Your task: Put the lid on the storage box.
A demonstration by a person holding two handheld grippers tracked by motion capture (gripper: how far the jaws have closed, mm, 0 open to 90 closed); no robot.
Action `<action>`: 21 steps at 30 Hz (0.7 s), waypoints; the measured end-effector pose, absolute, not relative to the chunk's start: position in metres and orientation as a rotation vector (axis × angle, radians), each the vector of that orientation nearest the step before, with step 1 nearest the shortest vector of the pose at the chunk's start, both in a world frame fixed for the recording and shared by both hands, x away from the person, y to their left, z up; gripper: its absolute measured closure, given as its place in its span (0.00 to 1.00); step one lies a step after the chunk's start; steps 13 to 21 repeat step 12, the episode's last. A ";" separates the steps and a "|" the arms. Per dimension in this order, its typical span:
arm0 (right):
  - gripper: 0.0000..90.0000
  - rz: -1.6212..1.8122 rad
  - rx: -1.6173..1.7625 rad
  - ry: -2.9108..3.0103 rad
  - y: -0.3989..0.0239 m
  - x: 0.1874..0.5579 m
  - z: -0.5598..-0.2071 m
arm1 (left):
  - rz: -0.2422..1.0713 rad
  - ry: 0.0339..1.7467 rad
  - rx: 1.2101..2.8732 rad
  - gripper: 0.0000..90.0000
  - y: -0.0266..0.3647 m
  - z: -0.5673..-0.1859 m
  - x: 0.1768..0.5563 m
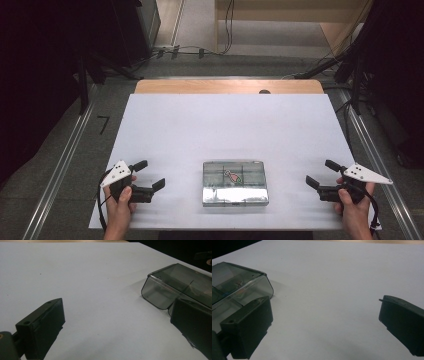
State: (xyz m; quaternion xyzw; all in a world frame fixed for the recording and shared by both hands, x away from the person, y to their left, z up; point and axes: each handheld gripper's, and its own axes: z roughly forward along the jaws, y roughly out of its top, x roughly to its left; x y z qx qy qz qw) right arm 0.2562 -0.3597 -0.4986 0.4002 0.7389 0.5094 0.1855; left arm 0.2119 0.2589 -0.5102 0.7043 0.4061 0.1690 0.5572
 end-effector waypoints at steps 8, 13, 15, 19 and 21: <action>0.00 1.433 1.123 2.080 -0.358 0.256 -0.500 | 0.394 0.957 1.637 0.00 0.262 -0.510 0.211; 0.00 1.441 1.125 2.077 -0.359 0.257 -0.500 | 0.390 0.959 1.642 0.00 0.261 -0.510 0.211; 0.00 1.441 1.125 2.077 -0.359 0.257 -0.500 | 0.390 0.959 1.642 0.00 0.261 -0.510 0.211; 0.00 1.441 1.125 2.077 -0.359 0.257 -0.500 | 0.390 0.959 1.642 0.00 0.261 -0.510 0.211; 0.00 1.441 1.125 2.077 -0.359 0.257 -0.500 | 0.390 0.959 1.642 0.00 0.261 -0.510 0.211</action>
